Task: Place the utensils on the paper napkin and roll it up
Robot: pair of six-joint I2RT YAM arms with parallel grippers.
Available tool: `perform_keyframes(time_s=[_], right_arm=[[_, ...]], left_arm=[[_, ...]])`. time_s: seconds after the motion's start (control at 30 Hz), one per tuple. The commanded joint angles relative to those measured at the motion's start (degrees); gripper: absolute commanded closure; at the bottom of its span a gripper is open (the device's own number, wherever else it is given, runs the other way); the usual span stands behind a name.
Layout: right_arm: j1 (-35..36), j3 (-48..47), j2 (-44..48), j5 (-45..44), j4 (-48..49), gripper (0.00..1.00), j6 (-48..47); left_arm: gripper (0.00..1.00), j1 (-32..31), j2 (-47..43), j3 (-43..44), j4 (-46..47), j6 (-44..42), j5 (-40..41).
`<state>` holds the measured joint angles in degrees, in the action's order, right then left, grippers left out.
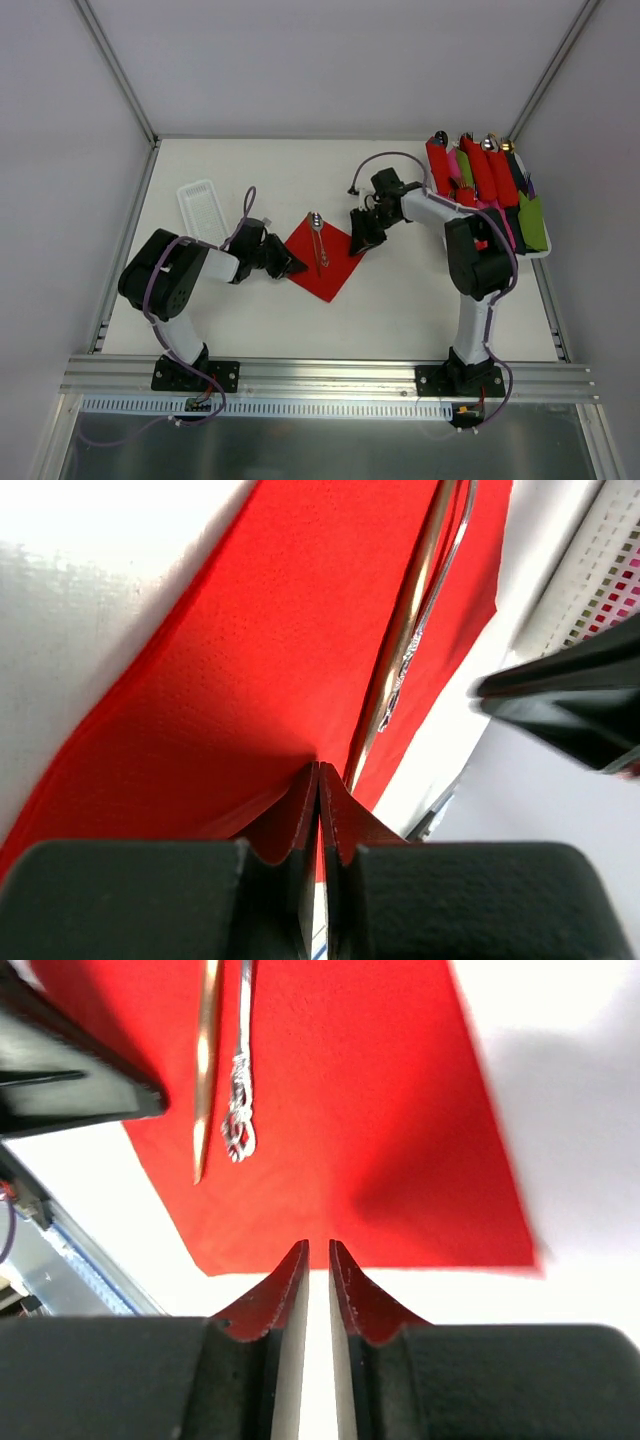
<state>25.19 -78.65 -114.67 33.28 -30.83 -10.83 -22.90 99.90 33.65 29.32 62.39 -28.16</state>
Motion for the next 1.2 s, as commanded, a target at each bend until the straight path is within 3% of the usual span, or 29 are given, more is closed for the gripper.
perform_keyframes(time_s=[0.0, 0.07, 0.13, 0.23, 0.43, 0.57, 0.77, 0.87, 1.17], right_arm=[[-2.7, -2.6, 9.8, 2.7, -3.7, 0.83, -4.8], [-2.8, -0.5, 12.1, 4.2, -5.0, 0.81, -7.6], [-2.8, 0.2, 14.0, 6.4, -6.9, 0.77, -10.9], [-1.1, 3.3, 17.3, 5.8, -8.1, 0.76, -11.8], [7.1, 11.8, 19.7, 0.0, -4.2, 0.76, -6.8], [12.4, 18.8, 21.4, -4.0, 5.0, 0.66, -6.1], [20.3, 24.7, 26.6, -15.4, 17.6, 0.61, -14.7], [22.3, 28.4, 30.7, -16.6, 24.8, 0.61, -20.0], [28.8, 29.5, 28.6, -16.7, 29.3, 0.56, -32.8]], left_arm=[[1.00, -0.2, 0.1, -1.7, 2.3, 0.2, 0.8], [0.97, -0.3, -2.0, -3.6, 7.0, 0.5, -0.3], [0.84, -0.3, -4.0, -4.7, 10.2, -1.0, -1.5], [0.76, -0.3, -9.0, -5.3, 8.1, -3.9, -2.7], [0.75, -0.3, -17.7, -3.3, -1.7, -8.9, -1.0], [0.75, -0.3, -17.9, -2.6, -4.5, -9.0, -0.1], [0.75, -0.4, -14.2, -3.4, -3.0, -7.3, -0.8], [0.76, -0.3, -12.8, -3.7, -2.5, -6.8, -0.7], [0.76, -0.2, -8.3, -4.6, 2.3, -3.2, -2.4]])
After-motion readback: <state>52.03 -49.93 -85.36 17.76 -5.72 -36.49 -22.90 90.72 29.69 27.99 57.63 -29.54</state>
